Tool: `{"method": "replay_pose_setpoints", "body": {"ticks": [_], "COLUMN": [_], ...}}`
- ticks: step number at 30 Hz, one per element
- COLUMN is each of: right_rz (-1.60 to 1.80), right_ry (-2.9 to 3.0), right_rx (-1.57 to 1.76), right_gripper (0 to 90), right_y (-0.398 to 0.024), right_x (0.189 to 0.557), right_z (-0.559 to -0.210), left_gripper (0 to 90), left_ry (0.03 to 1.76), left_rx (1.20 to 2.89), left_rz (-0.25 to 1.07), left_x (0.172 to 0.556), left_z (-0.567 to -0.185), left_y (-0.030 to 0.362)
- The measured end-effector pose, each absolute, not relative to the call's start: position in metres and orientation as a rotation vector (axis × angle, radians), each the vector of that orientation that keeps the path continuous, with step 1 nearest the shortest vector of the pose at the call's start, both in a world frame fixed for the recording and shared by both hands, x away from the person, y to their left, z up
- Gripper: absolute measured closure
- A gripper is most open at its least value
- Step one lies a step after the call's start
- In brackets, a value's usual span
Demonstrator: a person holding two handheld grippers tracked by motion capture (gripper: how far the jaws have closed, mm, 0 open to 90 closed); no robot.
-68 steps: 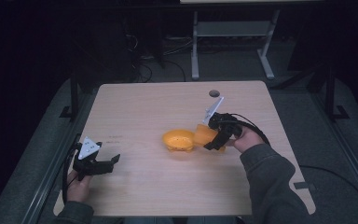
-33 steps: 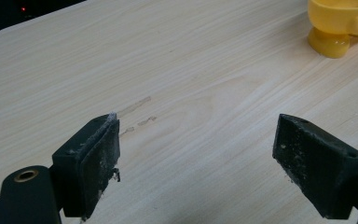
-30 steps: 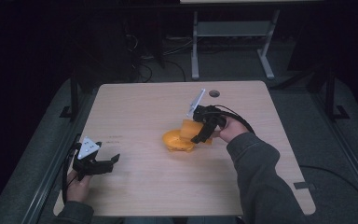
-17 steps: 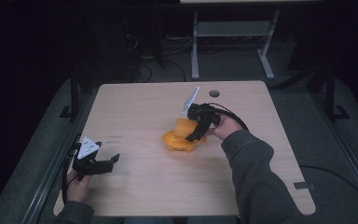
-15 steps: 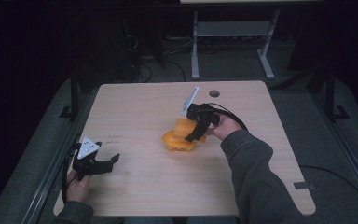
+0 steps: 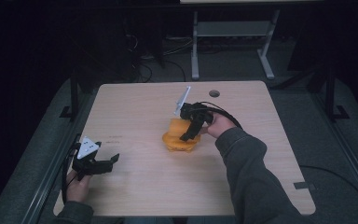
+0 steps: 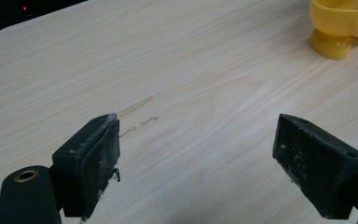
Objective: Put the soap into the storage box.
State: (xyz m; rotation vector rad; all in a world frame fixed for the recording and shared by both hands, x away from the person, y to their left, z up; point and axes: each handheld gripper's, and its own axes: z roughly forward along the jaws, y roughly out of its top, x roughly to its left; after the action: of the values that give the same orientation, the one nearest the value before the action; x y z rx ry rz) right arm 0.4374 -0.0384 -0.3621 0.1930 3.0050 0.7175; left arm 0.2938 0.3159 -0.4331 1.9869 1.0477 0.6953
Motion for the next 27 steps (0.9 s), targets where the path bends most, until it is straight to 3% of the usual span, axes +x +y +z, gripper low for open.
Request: {"method": "replay_pose_setpoints", "body": {"ticks": [27], "right_rz": [0.700], "right_ry": [3.051], "right_rx": [0.161], "right_gripper": [20.4], "right_y": [-0.022], "right_x": [0.441], "right_z": [-0.385], "left_gripper": [14.1], "left_ry": [1.049], "left_rx": [1.992], "left_rz": [0.694], "left_x": [0.294], "left_z": [-0.433], "left_y": [0.316]}}
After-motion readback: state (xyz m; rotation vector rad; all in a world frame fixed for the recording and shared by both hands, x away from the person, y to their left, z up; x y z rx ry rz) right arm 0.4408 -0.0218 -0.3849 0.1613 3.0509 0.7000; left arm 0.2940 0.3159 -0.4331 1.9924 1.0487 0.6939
